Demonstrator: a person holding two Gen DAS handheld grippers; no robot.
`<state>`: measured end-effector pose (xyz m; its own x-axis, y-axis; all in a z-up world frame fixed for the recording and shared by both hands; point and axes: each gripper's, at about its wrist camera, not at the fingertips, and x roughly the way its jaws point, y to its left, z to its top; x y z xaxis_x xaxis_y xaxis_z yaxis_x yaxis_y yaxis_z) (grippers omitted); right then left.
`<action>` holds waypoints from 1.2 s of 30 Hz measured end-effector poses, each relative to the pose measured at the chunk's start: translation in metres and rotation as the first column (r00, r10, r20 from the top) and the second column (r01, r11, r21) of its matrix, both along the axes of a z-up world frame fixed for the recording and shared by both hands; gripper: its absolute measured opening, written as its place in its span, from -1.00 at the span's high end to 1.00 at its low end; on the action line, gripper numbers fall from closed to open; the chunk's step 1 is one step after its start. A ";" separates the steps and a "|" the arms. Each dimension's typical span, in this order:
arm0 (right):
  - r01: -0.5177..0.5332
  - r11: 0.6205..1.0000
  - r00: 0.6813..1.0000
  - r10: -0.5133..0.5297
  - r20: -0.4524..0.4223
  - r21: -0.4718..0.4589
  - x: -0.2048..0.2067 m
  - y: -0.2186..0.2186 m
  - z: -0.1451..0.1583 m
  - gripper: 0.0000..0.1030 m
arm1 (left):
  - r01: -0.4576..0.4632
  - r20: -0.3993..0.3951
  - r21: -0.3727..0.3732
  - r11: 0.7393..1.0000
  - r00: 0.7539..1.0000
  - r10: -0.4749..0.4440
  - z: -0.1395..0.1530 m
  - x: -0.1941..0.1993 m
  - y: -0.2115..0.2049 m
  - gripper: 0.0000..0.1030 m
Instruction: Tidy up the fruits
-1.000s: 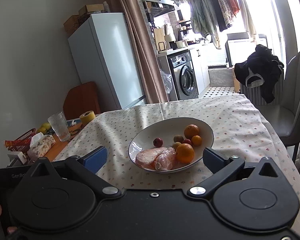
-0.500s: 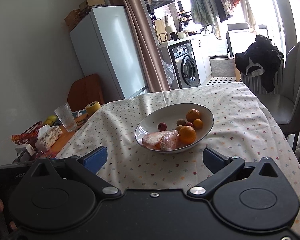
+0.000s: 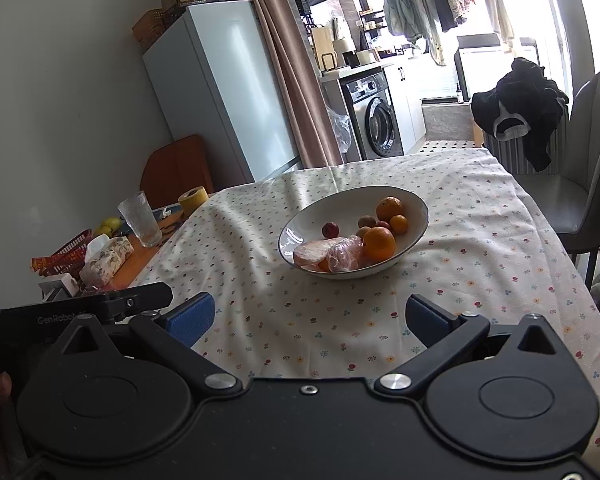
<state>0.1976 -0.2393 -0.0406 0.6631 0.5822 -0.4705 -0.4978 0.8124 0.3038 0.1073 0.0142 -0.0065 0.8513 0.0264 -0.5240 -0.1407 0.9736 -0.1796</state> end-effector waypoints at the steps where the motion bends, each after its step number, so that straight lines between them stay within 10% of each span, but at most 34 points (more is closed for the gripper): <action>1: -0.003 1.000 1.000 0.003 0.002 -0.003 -0.001 0.001 0.001 -1.00 | 0.000 -0.005 0.004 1.000 1.000 0.000 -0.001 0.001 0.000 -1.00; 36: -0.015 0.999 1.000 0.015 0.000 -0.038 -0.003 0.000 -0.002 -1.00 | 0.021 -0.022 0.031 0.999 1.000 -0.020 -0.009 0.001 0.001 -1.00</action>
<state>0.1949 -0.2398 -0.0423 0.6545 0.5738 -0.4923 -0.5101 0.8158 0.2726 0.1080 0.0153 -0.0153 0.8405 0.0252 -0.5412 -0.1238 0.9814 -0.1465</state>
